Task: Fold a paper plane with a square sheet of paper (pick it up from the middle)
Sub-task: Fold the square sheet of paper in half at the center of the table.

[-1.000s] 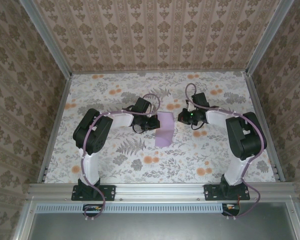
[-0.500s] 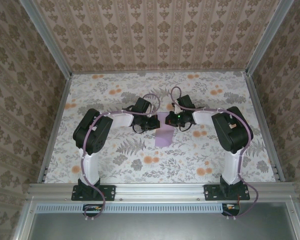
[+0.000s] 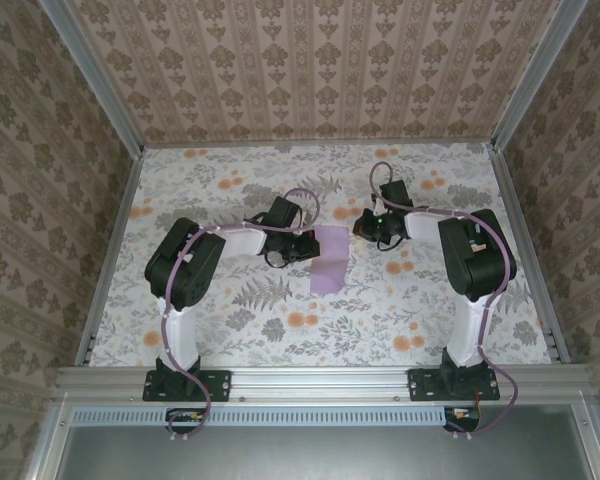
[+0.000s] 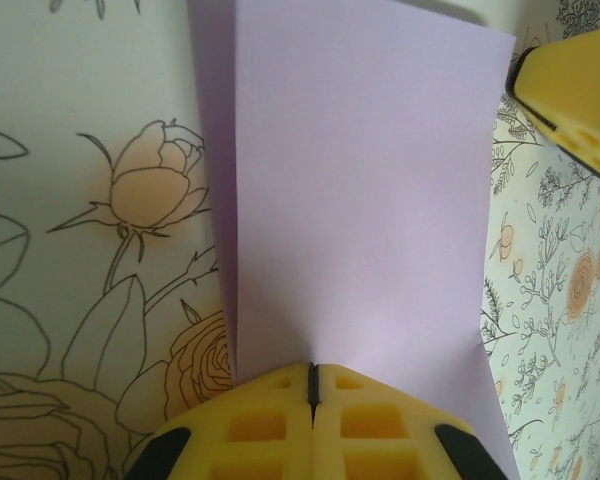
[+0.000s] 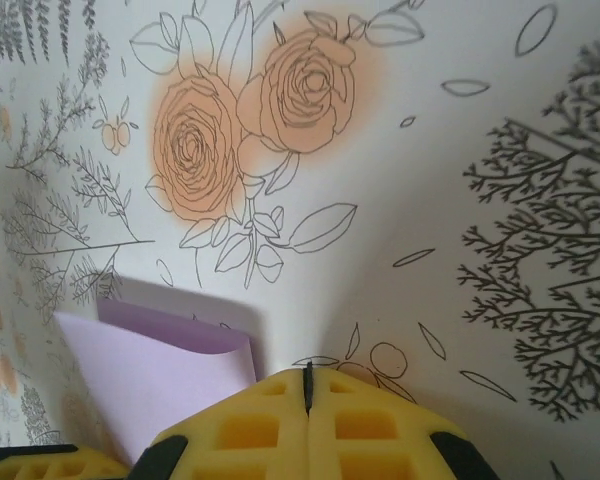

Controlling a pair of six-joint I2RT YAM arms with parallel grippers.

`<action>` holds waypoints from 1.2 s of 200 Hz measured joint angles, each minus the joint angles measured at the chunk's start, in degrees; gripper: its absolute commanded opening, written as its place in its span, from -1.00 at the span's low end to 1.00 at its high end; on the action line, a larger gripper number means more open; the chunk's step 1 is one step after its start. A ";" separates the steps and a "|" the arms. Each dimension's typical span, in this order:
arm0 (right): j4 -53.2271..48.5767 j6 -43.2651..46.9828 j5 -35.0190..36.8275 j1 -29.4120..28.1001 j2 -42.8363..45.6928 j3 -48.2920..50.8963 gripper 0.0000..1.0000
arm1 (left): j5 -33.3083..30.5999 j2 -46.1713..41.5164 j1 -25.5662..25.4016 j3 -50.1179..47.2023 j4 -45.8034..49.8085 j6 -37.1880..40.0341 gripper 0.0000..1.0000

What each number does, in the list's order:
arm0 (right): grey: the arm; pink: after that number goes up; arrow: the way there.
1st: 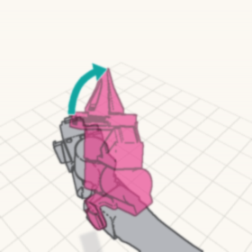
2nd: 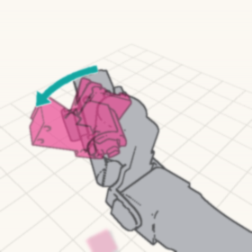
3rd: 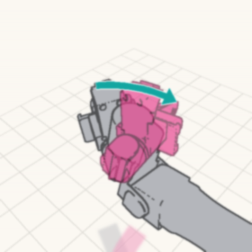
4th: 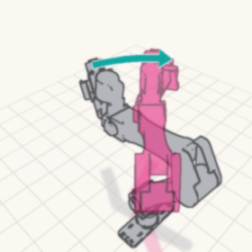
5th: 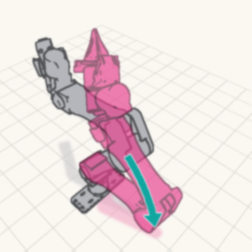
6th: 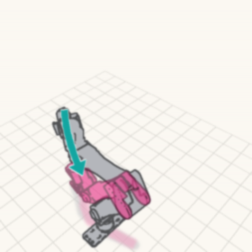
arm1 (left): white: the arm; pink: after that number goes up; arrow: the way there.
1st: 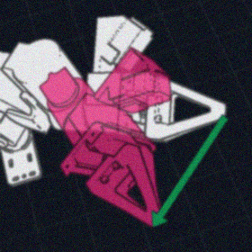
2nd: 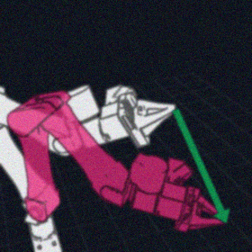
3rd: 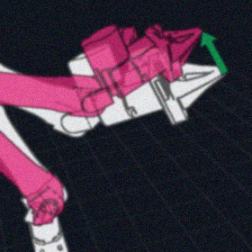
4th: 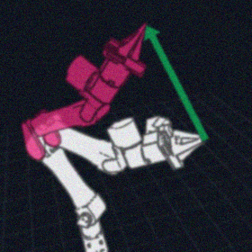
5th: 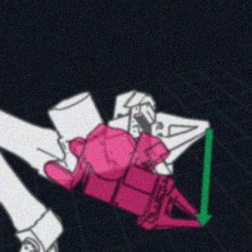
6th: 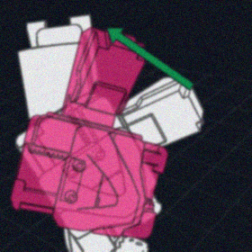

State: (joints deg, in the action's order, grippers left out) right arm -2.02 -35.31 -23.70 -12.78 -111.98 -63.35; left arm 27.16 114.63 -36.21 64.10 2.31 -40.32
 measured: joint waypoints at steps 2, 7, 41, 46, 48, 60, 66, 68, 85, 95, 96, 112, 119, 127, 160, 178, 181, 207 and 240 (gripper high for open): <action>0.00 -0.02 0.07 -0.02 0.15 0.00 -1.00 | 0.00 0.00 -0.02 0.00 0.00 0.00 -1.00; 0.02 -0.02 0.07 -0.15 0.55 0.00 -1.00 | -0.02 0.00 -0.04 0.00 0.02 0.00 -1.00; 0.66 -0.04 -1.14 -2.75 2.86 -0.26 -1.00 | -0.15 0.00 -0.04 0.00 0.02 0.00 -1.00; 0.63 -0.07 -1.42 -3.32 2.82 -0.48 -1.00 | -0.15 0.00 -0.04 0.00 0.04 0.00 -1.00; 0.63 -0.04 -1.49 -3.45 2.78 -0.52 -1.00 | -0.15 -0.02 -0.04 0.00 0.02 0.00 -1.00; 0.42 -0.11 -2.16 -4.39 2.21 -1.29 -1.00 | -0.15 -0.02 -0.07 0.00 0.04 0.00 -1.00; 0.42 -0.20 -2.56 -4.85 1.44 -2.16 -1.00 | -0.17 -0.07 -0.07 0.00 0.04 0.00 -1.00; 0.39 -0.26 -2.60 -4.92 1.31 -2.32 -1.00 | -0.17 -0.07 -0.07 0.00 0.04 0.00 -1.00; 0.39 -0.52 -3.08 -5.40 -1.22 -4.79 -1.00 | -0.31 -0.15 -0.09 0.00 0.09 0.00 -1.00; 0.20 -0.52 -3.08 -5.33 -2.47 -5.68 -1.00 | -0.37 -0.15 -0.11 0.00 0.11 0.00 -1.00; 0.17 -0.52 -3.10 -5.31 -2.60 -5.79 -1.00 | -0.37 -0.15 -0.11 0.00 0.11 0.00 -1.00; -0.22 -0.50 -2.99 -5.03 -4.09 -6.47 -1.00 | -0.42 -0.15 -0.13 0.00 0.13 0.00 -1.00; -0.63 -0.50 -2.80 -4.79 -4.50 -6.58 -1.00 | -0.42 -0.17 -0.15 0.00 0.13 -0.02 -1.00; -1.33 -0.52 -2.43 -4.35 -4.92 -6.67 -1.00 | -0.42 -0.17 -0.15 -0.02 0.11 -0.02 -1.00; -4.35 -0.46 -0.72 -2.01 -5.40 -7.98 -1.00 | -0.44 -0.48 -0.15 -0.35 -0.28 -0.09 -1.00; -5.77 -0.24 0.46 -0.76 -5.18 -8.41 -1.00 | -0.68 -0.72 -0.15 -0.55 -0.50 -0.13 -1.00; -6.10 -0.15 0.92 -0.59 -4.96 -8.46 -1.00 | -0.76 -0.74 -0.15 -0.55 -0.48 -0.11 -1.00; -9.92 0.66 4.35 0.37 -1.33 -8.31 -1.00 | -0.98 -0.74 -0.15 -0.22 0.00 -0.11 -1.00; -10.01 0.52 4.15 -1.77 8.44 -2.89 -1.00 | -1.55 -0.74 -0.44 0.17 0.68 -0.09 -1.00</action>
State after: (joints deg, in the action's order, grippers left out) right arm -12.03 -34.79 -19.55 -14.55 -103.55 -66.24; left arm 25.61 113.89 -36.64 64.27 2.98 -40.40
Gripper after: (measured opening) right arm 0.057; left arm 0.053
